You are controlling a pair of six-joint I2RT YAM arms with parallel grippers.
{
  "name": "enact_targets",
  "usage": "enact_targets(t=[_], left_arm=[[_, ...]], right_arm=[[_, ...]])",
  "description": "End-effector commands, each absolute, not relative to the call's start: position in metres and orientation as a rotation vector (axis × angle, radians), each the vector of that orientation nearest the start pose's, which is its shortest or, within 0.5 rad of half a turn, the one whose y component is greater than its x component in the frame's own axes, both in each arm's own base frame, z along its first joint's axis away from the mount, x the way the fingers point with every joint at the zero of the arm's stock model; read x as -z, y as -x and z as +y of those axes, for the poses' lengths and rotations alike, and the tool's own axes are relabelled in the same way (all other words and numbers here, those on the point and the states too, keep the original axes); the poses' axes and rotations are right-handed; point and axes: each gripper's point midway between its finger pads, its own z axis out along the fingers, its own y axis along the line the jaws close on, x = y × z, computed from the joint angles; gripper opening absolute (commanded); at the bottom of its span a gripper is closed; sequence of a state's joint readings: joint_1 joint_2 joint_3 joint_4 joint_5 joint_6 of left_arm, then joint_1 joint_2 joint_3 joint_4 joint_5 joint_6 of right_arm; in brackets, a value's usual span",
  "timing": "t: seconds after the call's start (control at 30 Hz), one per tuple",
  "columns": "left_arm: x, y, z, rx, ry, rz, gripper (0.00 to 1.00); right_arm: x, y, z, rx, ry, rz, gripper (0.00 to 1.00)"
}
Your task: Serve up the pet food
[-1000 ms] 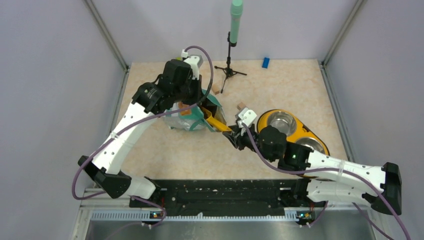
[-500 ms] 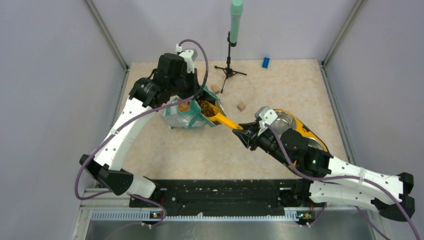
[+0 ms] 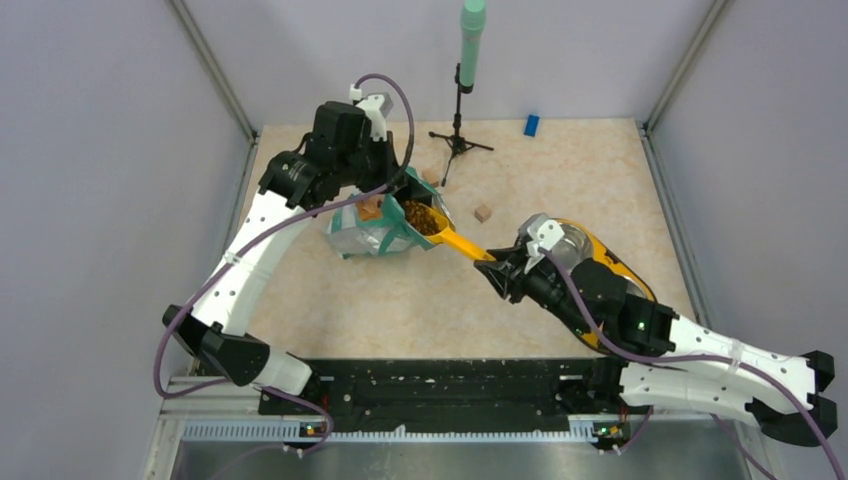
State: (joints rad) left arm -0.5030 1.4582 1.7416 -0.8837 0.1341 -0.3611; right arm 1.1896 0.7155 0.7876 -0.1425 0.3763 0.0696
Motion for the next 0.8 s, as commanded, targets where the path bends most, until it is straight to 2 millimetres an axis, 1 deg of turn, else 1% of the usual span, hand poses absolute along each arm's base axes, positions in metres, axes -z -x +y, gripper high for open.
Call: enact_targets(t=[0.0,0.03,0.1,0.13,0.17,0.23,0.3,0.37,0.4,0.43,0.47,0.53,0.57,0.67,0.7,0.77], left_arm=[[-0.391,-0.347,-0.23,0.717,-0.212,1.994,0.0],[-0.392,-0.347,-0.23,0.725,-0.212,1.992,0.0],[-0.392,-0.347,-0.231,0.733,-0.21,1.993,0.0],[-0.391,-0.347,-0.23,0.73,-0.205,1.995,0.0],[-0.391,-0.347,-0.23,0.73,-0.2,1.995,0.0],[-0.392,-0.346,-0.229,0.733,-0.199,1.993,0.0],[-0.393,-0.345,-0.229,0.737,-0.201,1.994,0.0],[-0.394,-0.344,-0.226,0.729,-0.195,1.995,0.0],[-0.394,-0.343,-0.225,0.727,-0.192,1.995,0.0],[-0.395,-0.342,-0.224,0.727,-0.19,1.993,0.0],[-0.396,-0.342,-0.224,0.726,-0.188,1.992,0.0],[-0.396,-0.342,-0.222,0.72,-0.184,1.992,0.0],[-0.395,-0.342,-0.221,0.717,-0.182,1.994,0.0],[-0.397,-0.341,-0.221,0.724,-0.174,1.992,0.0],[-0.398,-0.341,-0.221,0.726,-0.171,1.99,0.0],[-0.399,-0.341,-0.219,0.723,-0.167,1.984,0.0]], right_arm=[[-0.315,-0.165,0.246,-0.662,0.599,1.512,0.0],[-0.313,-0.167,0.248,-0.67,0.572,1.5,0.0],[-0.318,-0.172,0.261,-0.708,0.53,1.458,0.0],[-0.319,-0.173,0.267,-0.706,0.541,1.464,0.0],[-0.315,-0.174,0.271,-0.694,0.566,1.495,0.0],[-0.315,-0.173,0.267,-0.695,0.552,1.507,0.0],[-0.317,-0.176,0.264,-0.716,0.489,1.429,0.0],[-0.322,-0.184,0.27,-0.679,0.483,1.41,0.0],[-0.319,-0.186,0.275,-0.659,0.512,1.447,0.0],[-0.315,-0.185,0.276,-0.649,0.534,1.48,0.0],[-0.308,-0.182,0.274,-0.65,0.546,1.498,0.0],[-0.316,-0.18,0.264,-0.702,0.473,1.423,0.0],[-0.318,-0.182,0.264,-0.701,0.452,1.394,0.0],[-0.311,-0.186,0.286,-0.649,0.563,1.441,0.0],[-0.311,-0.183,0.289,-0.659,0.591,1.455,0.0],[-0.313,-0.176,0.282,-0.707,0.572,1.438,0.0]])
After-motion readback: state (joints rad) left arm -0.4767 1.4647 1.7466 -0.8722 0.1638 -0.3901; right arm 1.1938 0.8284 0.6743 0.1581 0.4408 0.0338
